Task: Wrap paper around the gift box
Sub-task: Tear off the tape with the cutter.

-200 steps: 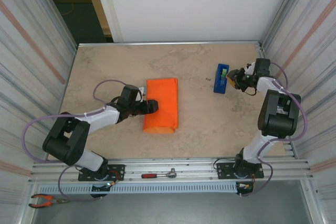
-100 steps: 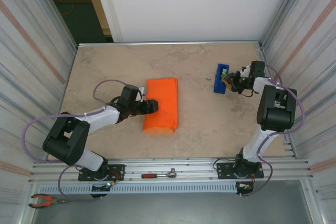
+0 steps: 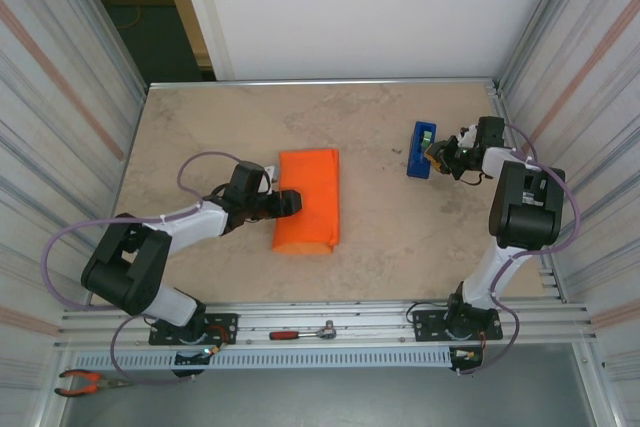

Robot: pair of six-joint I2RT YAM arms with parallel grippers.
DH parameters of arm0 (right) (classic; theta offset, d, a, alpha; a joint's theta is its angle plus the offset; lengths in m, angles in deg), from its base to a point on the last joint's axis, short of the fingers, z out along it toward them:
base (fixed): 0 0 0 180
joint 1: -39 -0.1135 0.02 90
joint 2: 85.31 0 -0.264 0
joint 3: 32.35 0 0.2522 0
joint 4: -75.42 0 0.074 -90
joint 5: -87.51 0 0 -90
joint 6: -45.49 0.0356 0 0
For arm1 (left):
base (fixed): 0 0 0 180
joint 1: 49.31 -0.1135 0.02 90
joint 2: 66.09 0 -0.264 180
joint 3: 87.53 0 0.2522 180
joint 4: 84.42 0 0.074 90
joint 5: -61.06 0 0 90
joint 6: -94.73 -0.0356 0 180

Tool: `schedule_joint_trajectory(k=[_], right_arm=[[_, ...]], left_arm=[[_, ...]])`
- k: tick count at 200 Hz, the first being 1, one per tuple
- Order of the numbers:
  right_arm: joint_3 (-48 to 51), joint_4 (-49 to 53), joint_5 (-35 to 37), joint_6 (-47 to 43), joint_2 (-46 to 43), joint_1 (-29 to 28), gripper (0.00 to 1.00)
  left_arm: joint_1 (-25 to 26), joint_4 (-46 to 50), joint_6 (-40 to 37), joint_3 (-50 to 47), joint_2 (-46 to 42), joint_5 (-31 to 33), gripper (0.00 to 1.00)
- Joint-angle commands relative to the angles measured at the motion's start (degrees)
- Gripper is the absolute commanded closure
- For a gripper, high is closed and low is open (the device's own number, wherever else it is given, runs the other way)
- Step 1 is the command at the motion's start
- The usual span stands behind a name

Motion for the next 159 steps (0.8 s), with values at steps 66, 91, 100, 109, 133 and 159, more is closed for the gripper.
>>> schedule_joint_trajectory(k=[66, 91, 100, 109, 133, 159], right_arm=[[-1.4, -3.7, -4.6, 1.0, 2.5, -0.7, 0.76], [-1.4, -3.7, -4.6, 1.2, 2.7, -0.7, 0.82], [-1.4, -3.8, -4.7, 1.2, 2.8, -0.7, 0.85], [-1.3, -3.8, -4.7, 1.3, 2.7, -0.6, 0.88], [-0.6, -4.4, -5.2, 2.0, 2.1, -0.3, 0.95], [0.4, -5.7, -6.2, 3.5, 0.3, -0.1, 1.0]], left_arm=[[0.6, 10.7, -2.4, -2.6, 4.4, 6.0, 0.33], [0.6, 10.7, -2.3, -2.6, 4.5, 6.1, 0.33], [0.5, 10.7, -2.4, -2.6, 4.6, 6.1, 0.33], [0.6, 10.6, -2.4, -2.6, 4.7, 6.1, 0.33], [0.6, 10.7, -2.4, -2.5, 4.7, 6.1, 0.33], [0.6, 10.9, -2.5, -2.5, 4.6, 6.2, 0.33]])
